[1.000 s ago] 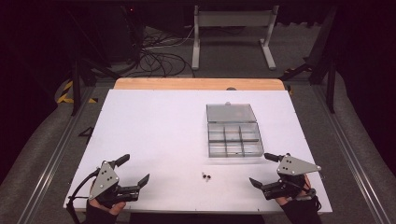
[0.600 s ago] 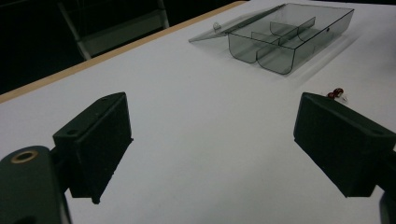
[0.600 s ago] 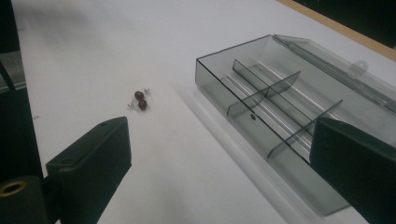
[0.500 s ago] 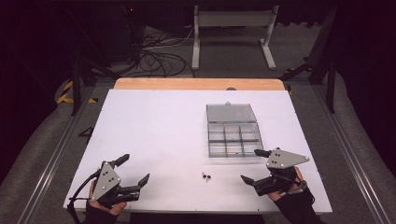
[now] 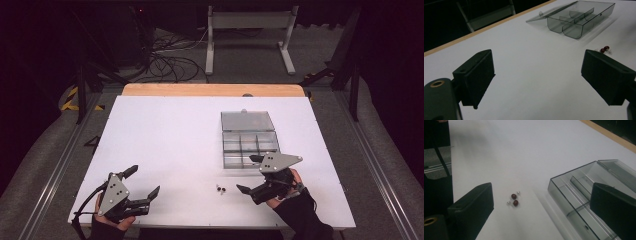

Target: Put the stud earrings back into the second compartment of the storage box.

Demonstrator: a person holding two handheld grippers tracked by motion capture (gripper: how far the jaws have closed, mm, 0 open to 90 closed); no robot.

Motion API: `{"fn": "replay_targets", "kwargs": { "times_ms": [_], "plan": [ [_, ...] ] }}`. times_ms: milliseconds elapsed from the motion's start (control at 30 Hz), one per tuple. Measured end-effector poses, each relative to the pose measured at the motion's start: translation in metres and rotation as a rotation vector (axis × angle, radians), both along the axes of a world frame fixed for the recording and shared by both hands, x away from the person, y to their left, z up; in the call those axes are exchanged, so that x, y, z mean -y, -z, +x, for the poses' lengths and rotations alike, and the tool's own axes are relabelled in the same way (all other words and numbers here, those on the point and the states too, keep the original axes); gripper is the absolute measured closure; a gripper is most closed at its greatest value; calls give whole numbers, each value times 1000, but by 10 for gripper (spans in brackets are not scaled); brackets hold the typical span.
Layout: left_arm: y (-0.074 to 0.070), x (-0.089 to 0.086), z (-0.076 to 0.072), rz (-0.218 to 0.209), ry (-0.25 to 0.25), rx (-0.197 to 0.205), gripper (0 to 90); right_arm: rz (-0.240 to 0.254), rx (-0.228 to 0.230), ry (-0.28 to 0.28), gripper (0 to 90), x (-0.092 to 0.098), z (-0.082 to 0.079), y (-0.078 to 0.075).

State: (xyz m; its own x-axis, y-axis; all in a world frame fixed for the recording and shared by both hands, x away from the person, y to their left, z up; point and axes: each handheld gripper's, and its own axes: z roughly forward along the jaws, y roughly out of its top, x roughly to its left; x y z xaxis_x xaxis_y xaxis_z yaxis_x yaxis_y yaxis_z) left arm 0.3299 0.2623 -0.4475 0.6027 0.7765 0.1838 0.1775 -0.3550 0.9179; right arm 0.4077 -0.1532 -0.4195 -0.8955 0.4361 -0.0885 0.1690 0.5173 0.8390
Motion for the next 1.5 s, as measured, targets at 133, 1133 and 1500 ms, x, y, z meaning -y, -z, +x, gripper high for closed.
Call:
{"fn": "replay_targets", "kwargs": {
  "times_ms": [133,1133,1500],
  "plan": [
    [0,0,0,-1,-2,1,118,-5,-6,-16,56,-9,3,-1],
    [2,1,1,7,-6,-14,117,-42,-58,-125,61,-68,11,3],
    [2,1,1,10,-9,-5,119,-133,-130,-89,250,-74,19,11]
  ]
}}
